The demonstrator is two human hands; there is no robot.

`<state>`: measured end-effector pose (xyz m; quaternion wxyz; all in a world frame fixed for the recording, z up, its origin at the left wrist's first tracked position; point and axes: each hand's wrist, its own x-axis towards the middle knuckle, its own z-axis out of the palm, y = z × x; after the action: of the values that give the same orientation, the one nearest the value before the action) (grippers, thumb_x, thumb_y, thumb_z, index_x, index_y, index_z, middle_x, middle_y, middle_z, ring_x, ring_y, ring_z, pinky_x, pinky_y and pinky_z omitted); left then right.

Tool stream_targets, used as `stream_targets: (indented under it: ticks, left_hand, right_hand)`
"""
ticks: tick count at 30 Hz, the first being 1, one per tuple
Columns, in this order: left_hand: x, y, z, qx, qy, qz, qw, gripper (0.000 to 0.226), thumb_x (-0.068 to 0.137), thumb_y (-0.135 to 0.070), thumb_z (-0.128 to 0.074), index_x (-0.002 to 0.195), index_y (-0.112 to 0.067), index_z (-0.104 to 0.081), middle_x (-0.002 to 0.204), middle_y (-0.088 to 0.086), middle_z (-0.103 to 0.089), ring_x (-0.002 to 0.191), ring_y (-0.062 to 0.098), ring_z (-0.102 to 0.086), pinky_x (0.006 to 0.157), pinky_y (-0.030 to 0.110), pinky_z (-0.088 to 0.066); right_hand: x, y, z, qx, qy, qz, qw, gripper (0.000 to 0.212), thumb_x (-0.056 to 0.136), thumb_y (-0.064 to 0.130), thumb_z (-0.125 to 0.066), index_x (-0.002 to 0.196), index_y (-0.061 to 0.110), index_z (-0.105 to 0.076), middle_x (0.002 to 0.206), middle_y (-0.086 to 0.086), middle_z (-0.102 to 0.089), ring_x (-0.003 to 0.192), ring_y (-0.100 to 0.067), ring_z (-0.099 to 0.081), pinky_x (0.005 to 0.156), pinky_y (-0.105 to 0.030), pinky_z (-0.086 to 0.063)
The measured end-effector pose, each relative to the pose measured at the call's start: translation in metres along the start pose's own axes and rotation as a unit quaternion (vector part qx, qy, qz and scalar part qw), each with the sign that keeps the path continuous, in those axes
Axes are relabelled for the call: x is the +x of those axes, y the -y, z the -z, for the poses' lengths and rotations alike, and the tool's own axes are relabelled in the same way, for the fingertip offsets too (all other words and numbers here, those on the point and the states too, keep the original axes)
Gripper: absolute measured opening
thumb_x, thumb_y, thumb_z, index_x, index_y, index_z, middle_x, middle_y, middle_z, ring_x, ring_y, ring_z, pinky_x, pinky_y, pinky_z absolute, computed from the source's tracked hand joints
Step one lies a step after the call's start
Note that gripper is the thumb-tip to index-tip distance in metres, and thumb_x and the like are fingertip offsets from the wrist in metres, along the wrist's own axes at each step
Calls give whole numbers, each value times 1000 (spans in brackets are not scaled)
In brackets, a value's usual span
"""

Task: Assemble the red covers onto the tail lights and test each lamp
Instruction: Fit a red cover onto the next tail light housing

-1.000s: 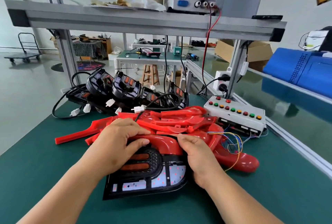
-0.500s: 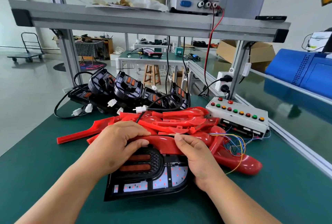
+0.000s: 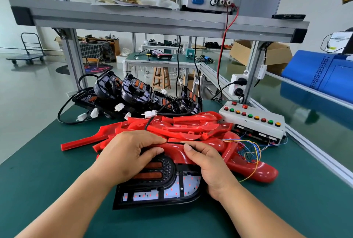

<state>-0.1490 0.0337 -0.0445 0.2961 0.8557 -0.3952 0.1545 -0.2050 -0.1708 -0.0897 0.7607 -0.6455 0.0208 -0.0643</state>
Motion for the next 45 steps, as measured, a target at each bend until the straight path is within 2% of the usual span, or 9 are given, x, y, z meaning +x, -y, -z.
stream_targets:
  ticks: [8, 14, 20, 23, 25, 27, 34, 39, 45]
  left_hand:
    - [-5, -1, 1, 13, 8, -26, 1000, 23, 87, -36, -68, 105, -24, -75, 107, -16, -68, 102, -2, -59, 92, 4, -38]
    - [-2, 3, 0, 11, -4, -3, 1000, 31, 82, -46, -60, 107, -34, -73, 102, -25, -65, 97, -6, -60, 88, 13, -45]
    - [-3, 22, 10, 0, 43, 100, 994, 58, 65, -73, -59, 119, -59, -44, 102, -32, -59, 93, -9, -56, 84, 16, -43]
    - [-11, 34, 18, -99, 85, 133, 983, 42, 67, -63, -63, 109, -59, -57, 104, -29, -65, 91, -16, -57, 71, 7, -44]
    - [-15, 37, 17, -167, 74, 142, 973, 33, 72, -51, -66, 105, -51, -65, 106, -27, -67, 95, -9, -62, 77, 6, -45]
    - [-15, 36, 12, -273, 57, 169, 945, 30, 75, -39, -68, 104, -43, -70, 108, -16, -70, 98, 3, -67, 84, 14, -51]
    - [-13, 22, -1, -515, 21, 241, 822, 23, 79, -18, -64, 100, -25, -71, 95, 16, -73, 87, 32, -72, 67, 36, -60]
    - [-10, 18, -6, -520, -56, 238, 818, 15, 74, -14, -66, 88, -19, -72, 80, 13, -72, 72, 31, -73, 57, 38, -59]
    - [-10, 20, -6, -547, -61, 231, 802, 17, 75, -13, -66, 91, -17, -71, 82, 15, -72, 74, 35, -73, 57, 42, -59]
  right_hand:
    - [-1, -1, -1, 1, 3, 5, 1000, 35, 78, 40, -71, 102, 14, -76, 104, -15, -74, 98, -28, -69, 99, -45, -51]
    - [-2, -1, -1, 7, 5, 6, 1000, 36, 76, 38, -71, 104, 15, -75, 106, -13, -74, 102, -30, -69, 98, -44, -52]
    - [-3, 0, -1, 0, 4, 11, 1000, 33, 78, 40, -77, 102, 18, -75, 106, -12, -74, 101, -28, -70, 93, -38, -54]
    - [-3, 0, 0, -8, 10, 15, 1000, 33, 77, 40, -73, 103, 21, -75, 107, -9, -74, 102, -26, -70, 90, -33, -54]
    - [-3, 1, 0, -7, 16, 20, 1000, 35, 75, 42, -77, 104, 23, -75, 108, -7, -74, 101, -24, -70, 84, -28, -55]
    - [-3, 1, 1, -8, 18, 27, 999, 35, 74, 41, -79, 104, 24, -75, 108, -7, -74, 100, -23, -71, 80, -25, -55]
    - [-1, 0, 2, -58, -1, 56, 997, 38, 75, 42, -71, 107, 22, -72, 108, 2, -74, 101, -13, -70, 81, -19, -53]
    - [-1, -1, 1, -85, 8, 50, 995, 46, 75, 48, -67, 115, 25, -68, 112, 11, -72, 103, -2, -67, 81, -11, -50]
    - [0, -1, 4, -38, 48, 19, 998, 58, 74, 41, -81, 124, 16, -64, 121, -2, -70, 113, -16, -66, 95, -28, -52]
